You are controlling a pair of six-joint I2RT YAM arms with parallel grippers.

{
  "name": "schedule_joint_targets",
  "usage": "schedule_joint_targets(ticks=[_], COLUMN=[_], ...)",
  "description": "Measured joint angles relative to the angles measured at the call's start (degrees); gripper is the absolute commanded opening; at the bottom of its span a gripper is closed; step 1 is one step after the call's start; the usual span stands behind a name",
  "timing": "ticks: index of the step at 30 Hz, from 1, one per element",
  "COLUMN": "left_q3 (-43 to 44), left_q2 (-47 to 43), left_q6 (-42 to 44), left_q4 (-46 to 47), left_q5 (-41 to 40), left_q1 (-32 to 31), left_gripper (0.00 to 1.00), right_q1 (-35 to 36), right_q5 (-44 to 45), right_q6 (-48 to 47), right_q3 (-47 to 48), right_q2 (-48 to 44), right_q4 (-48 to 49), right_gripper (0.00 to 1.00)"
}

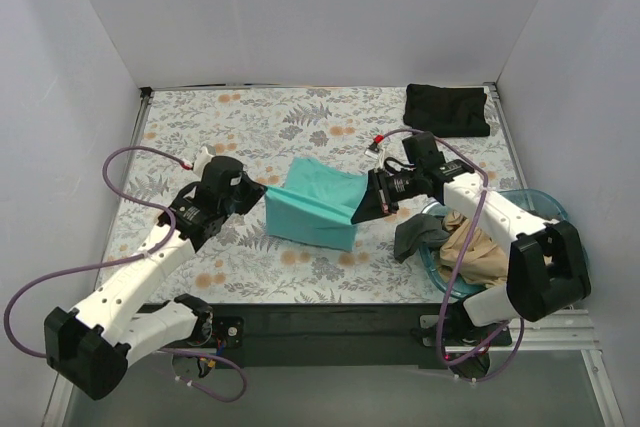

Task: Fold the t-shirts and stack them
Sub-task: Fold the tshirt

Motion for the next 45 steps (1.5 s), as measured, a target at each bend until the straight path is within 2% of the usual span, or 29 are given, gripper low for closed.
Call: schedule_joint_targets(ticks=[14,31,45], left_q3=[8.6,12.7,20.8], left_q2=[16.2,30.3,45.3], left_q6=[2.8,7.3,10.3], left_q4=[5.7,14.3,18.8], left_q5=[-3.3,0.4,5.0], left_q1=[1.1,5.6,7.3], left_gripper=[0.0,0.0,0.0], right_q1=[-6.8,-9.9,-12.8], right_q5=[-1.9,-1.1,2.4], right_q6=[-0.2,0.1,0.8], right_q3=[5.2,12.3,16.0], right_q2=[9.4,22.0,30.5], right_q4=[2.1,5.7,8.1], right_gripper=[0.01,0.01,0.03])
